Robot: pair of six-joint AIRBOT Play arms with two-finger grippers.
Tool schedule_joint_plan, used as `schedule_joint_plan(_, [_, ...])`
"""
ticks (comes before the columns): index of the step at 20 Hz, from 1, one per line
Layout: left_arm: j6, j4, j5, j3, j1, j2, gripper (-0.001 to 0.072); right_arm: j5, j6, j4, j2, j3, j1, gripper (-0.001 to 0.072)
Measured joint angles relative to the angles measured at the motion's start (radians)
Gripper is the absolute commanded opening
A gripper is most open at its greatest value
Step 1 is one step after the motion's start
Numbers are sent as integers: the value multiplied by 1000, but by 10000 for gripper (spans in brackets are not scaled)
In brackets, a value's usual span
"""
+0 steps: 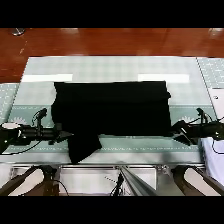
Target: Fold the shirts.
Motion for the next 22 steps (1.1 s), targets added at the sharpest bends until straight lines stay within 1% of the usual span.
schedule_joint_plan(2, [1,-3,0,0,0,0,25,-30,-6,55,-28,-1,28,615])
schedule_joint_plan(3, [1,-8,0,0,0,0,25,-45,-14,79,-42,-1,39,555])
schedule_joint_plan(4, [3,-12,0,0,0,0,25,-68,-24,104,-58,-1,47,424])
schedule_joint_plan(6, [12,-18,-1,5,2,0,25,-113,-50,123,-81,-2,56,21])
schedule_joint_plan(8, [21,-21,-9,26,14,0,25,-118,-100,160,-94,5,61,18])
schedule_joint_plan(10, [26,-22,-21,72,34,0,25,-89,-138,183,-101,34,64,17])
schedule_joint_plan(13, [13,-24,-34,167,51,-4,25,-64,-164,210,-106,114,66,17])
schedule_joint_plan(17, [-52,-24,48,314,12,-68,25,-60,-167,289,-165,267,67,17])
schedule_joint_plan(22, [-142,-25,109,599,-91,-285,25,-83,-173,412,-324,457,123,18])
